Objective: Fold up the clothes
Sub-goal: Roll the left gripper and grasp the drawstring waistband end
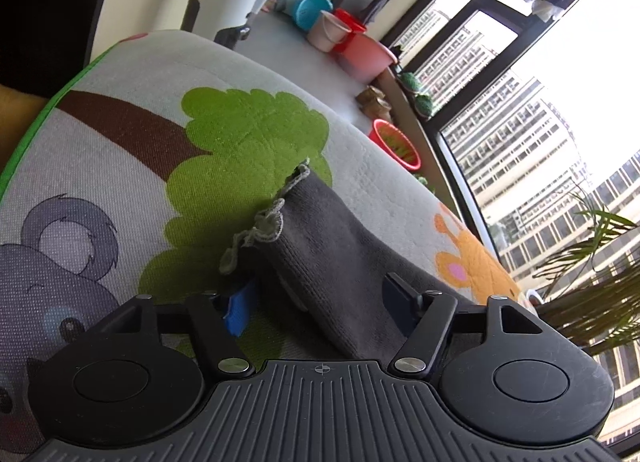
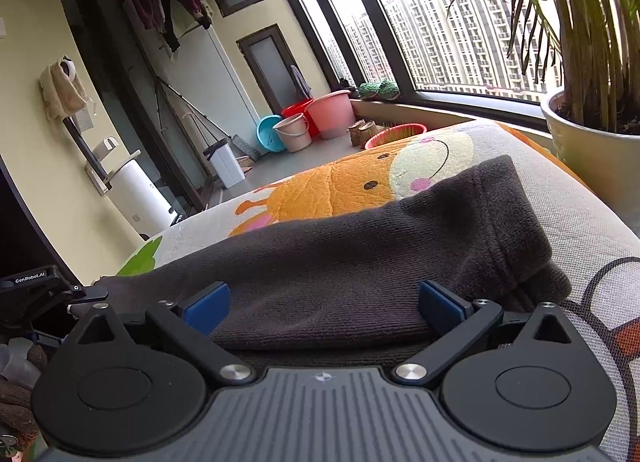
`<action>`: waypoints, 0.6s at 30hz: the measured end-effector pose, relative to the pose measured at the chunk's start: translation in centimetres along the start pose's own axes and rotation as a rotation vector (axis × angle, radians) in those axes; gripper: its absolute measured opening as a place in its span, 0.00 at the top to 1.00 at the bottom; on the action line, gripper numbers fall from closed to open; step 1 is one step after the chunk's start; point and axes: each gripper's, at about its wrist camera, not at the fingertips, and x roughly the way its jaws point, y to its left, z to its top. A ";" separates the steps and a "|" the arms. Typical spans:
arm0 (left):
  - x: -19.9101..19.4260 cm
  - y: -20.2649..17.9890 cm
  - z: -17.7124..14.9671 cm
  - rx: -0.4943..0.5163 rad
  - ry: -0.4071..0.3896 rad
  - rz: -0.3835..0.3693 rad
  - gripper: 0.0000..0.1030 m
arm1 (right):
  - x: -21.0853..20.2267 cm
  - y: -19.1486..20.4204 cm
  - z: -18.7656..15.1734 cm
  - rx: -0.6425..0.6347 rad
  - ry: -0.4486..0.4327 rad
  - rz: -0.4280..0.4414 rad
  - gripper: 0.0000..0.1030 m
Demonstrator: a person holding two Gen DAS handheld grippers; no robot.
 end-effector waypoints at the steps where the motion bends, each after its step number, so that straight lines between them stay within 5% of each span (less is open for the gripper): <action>1: 0.0 0.0 -0.1 0.008 -0.005 0.009 0.50 | 0.0 0.0 0.0 0.000 0.001 0.002 0.00; 5: 0.0 0.0 -0.2 0.023 -0.021 0.023 0.65 | 0.0 0.0 0.1 0.001 0.002 0.004 0.00; 13: -0.7 0.8 -0.8 -0.025 -0.069 -0.029 0.68 | -0.1 -0.2 0.2 0.011 -0.002 0.011 0.00; 15: -1.4 1.5 -1.1 -0.070 -0.108 -0.080 0.64 | -0.1 -0.2 0.1 0.013 -0.003 0.013 0.00; 18: -2.0 2.5 -1.2 -0.140 -0.149 -0.078 0.43 | -0.1 -0.2 0.1 0.017 -0.004 0.015 0.00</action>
